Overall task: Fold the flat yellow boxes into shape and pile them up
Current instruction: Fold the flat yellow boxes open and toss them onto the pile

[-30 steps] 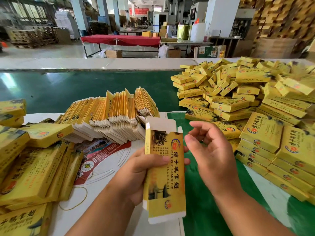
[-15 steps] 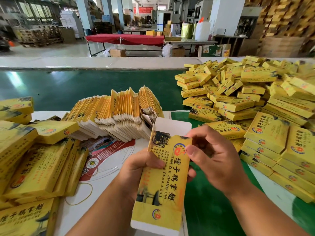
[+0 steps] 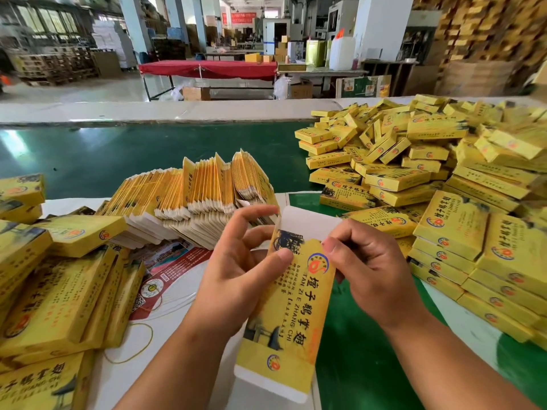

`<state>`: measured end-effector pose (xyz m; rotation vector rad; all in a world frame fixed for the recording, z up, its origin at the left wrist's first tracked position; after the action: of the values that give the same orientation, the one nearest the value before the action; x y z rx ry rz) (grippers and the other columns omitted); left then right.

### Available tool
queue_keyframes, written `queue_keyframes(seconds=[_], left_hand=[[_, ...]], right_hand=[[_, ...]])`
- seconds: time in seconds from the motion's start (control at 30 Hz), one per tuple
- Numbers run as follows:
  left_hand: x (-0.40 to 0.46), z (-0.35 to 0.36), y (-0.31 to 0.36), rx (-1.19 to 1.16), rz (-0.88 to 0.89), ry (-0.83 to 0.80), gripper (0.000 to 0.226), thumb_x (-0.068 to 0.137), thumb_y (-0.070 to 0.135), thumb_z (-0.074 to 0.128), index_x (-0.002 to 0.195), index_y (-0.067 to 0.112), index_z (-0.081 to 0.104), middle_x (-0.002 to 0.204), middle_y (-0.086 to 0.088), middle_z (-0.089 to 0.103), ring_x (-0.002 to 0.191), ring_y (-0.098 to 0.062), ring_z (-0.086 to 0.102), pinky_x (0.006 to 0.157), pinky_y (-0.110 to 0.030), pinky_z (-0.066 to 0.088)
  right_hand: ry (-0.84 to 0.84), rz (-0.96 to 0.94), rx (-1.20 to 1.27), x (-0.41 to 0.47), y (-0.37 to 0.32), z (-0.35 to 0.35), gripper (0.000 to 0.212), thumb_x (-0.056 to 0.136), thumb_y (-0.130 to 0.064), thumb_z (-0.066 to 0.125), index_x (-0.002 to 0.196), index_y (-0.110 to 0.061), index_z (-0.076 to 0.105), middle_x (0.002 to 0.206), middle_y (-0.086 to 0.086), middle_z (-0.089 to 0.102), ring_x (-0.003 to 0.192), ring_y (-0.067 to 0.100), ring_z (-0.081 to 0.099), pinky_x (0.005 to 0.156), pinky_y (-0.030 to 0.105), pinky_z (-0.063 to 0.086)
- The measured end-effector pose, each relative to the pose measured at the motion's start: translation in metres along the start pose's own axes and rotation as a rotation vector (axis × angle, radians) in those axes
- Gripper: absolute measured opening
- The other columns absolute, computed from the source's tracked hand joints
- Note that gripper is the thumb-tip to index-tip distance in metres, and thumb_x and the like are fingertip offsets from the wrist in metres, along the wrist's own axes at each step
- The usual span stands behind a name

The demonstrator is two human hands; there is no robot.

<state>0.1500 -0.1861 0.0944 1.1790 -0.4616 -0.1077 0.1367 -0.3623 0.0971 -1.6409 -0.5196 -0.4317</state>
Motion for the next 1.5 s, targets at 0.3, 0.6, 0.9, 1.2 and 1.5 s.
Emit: queue_keyframes(seconds=[0.3, 0.6, 0.9, 1.2, 1.5], left_hand=[[0.0, 0.004, -0.007, 0.039, -0.017, -0.091, 0.027, 0.078, 0.001, 0.073, 0.1, 0.015, 0.067, 0.098, -0.01, 0.073, 0.086, -0.026, 0.073, 0.072, -0.033, 0.059], [0.0, 0.003, -0.007, 0.256, -0.057, -0.112, 0.014, 0.083, 0.018, 0.069, 0.07, 0.019, 0.064, 0.079, -0.01, 0.073, 0.078, -0.029, 0.072, 0.065, -0.03, 0.057], [0.005, -0.007, -0.005, 0.298, 0.066, 0.092, 0.057, 0.068, 0.036, 0.082, 0.118, 0.033, 0.055, 0.085, -0.017, 0.07, 0.089, -0.049, 0.064, 0.077, -0.063, 0.054], [0.007, -0.011, -0.003, 0.344, 0.032, 0.09, 0.026, 0.068, 0.03, 0.079, 0.091, 0.026, 0.068, 0.098, -0.013, 0.07, 0.091, -0.054, 0.061, 0.075, -0.062, 0.055], [0.007, -0.01, -0.005, 0.333, 0.044, 0.097, 0.02, 0.075, 0.035, 0.08, 0.077, 0.019, 0.068, 0.089, -0.016, 0.07, 0.075, -0.044, 0.064, 0.068, -0.048, 0.057]], right_hand=[[0.12, 0.067, 0.095, 0.0, 0.005, -0.002, 0.028, 0.085, -0.033, 0.06, 0.063, -0.018, 0.055, 0.054, -0.004, 0.055, 0.047, 0.007, 0.051, 0.047, 0.018, 0.041], [0.063, 0.084, 0.091, -0.001, 0.007, 0.003, 0.037, 0.089, -0.024, 0.063, 0.054, -0.029, 0.051, 0.049, -0.009, 0.052, 0.044, 0.002, 0.048, 0.046, 0.015, 0.039], [0.01, 0.202, 0.08, 0.001, 0.013, -0.005, 0.046, 0.08, -0.025, 0.073, 0.122, -0.03, 0.055, 0.082, 0.005, 0.069, 0.074, 0.029, 0.066, 0.068, 0.038, 0.058], [-0.091, 0.263, 0.171, 0.004, 0.013, -0.003, 0.032, 0.082, -0.023, 0.071, 0.114, -0.026, 0.072, 0.091, 0.013, 0.076, 0.083, 0.028, 0.074, 0.07, 0.043, 0.062], [-0.018, 0.222, 0.104, 0.002, 0.015, -0.001, 0.02, 0.077, -0.02, 0.071, 0.097, -0.021, 0.078, 0.084, 0.003, 0.077, 0.078, 0.014, 0.074, 0.069, 0.023, 0.057]])
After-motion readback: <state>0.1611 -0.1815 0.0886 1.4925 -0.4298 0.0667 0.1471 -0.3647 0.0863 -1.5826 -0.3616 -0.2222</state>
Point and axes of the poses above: each hand's wrist, its own x-axis towards the middle knuckle, its own z-axis out of the palm, y = z × x, the point moved 2 cm from there along x, towards the middle knuckle
